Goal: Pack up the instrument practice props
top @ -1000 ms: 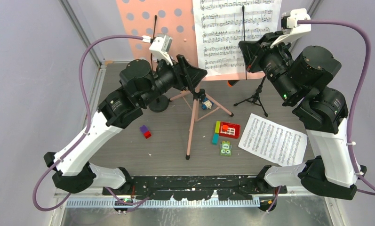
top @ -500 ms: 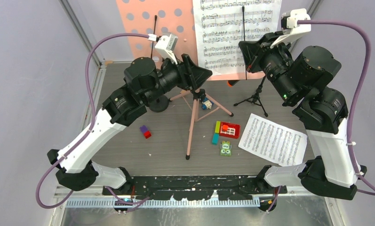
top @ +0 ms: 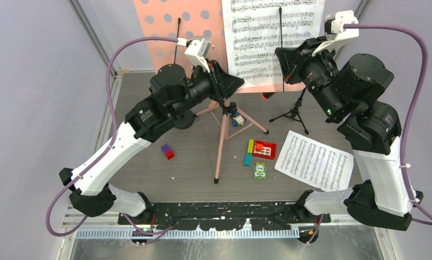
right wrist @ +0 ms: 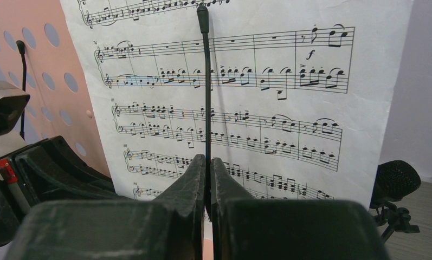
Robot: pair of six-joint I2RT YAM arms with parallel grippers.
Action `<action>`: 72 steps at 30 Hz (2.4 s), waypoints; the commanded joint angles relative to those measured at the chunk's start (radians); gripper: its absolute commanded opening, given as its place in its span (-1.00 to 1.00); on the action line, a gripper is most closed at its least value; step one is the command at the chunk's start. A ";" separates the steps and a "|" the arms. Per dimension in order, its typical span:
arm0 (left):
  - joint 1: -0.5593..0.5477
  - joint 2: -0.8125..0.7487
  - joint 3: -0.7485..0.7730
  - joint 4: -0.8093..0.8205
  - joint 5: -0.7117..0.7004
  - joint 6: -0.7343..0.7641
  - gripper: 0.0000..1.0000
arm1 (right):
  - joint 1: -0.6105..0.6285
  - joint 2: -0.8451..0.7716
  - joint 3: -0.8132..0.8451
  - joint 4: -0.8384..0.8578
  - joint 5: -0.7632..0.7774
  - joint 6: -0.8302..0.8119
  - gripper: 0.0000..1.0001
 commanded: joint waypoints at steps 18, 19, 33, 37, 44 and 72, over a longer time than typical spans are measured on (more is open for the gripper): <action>0.003 -0.163 0.022 -0.039 -0.114 0.076 -1.00 | 0.001 -0.015 -0.024 -0.005 0.000 -0.018 -0.86; 0.003 -0.179 0.019 -0.046 -0.119 0.082 -1.00 | 0.001 -0.016 -0.023 -0.004 -0.001 -0.018 -0.86; 0.004 -0.351 0.074 -0.267 -0.162 0.172 -1.00 | 0.001 -0.016 -0.035 -0.004 0.000 -0.020 -0.49; 0.003 -0.361 0.120 -0.342 -0.106 0.201 -1.00 | 0.001 -0.038 -0.047 0.003 0.002 -0.022 -0.14; 0.004 -0.369 0.125 -0.388 0.002 0.222 -1.00 | 0.001 -0.152 -0.112 0.022 -0.041 -0.009 0.40; 0.003 -0.835 -0.715 -0.402 0.279 -0.264 -1.00 | 0.001 -0.845 -0.964 -0.124 -0.137 0.568 0.76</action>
